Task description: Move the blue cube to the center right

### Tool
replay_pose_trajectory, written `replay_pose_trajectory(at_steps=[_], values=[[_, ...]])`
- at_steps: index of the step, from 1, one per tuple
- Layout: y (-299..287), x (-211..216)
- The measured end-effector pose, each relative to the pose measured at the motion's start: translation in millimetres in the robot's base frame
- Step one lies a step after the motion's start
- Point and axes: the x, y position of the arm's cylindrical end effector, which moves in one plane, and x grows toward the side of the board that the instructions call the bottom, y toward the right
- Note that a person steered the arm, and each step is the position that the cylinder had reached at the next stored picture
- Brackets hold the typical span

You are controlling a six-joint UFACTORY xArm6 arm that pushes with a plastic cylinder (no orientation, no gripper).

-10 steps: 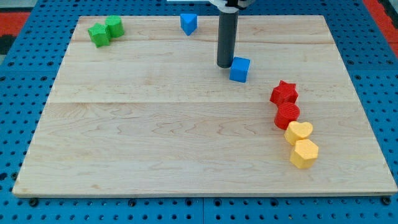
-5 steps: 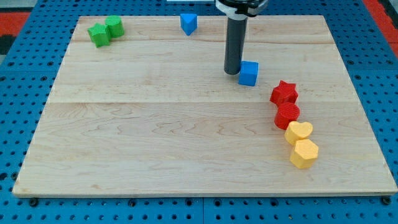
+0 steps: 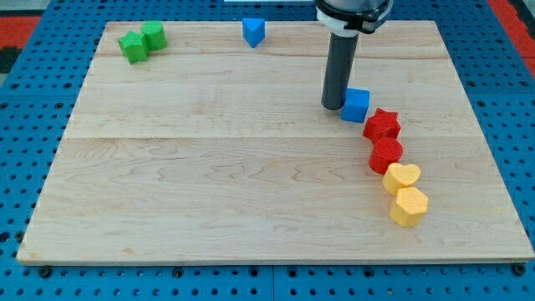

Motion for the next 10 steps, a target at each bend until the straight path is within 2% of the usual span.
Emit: replay_pose_trajectory(at_steps=[2,5,10], values=[[-4.5,15.7],[11.0,16.5],[34.1,-0.2]])
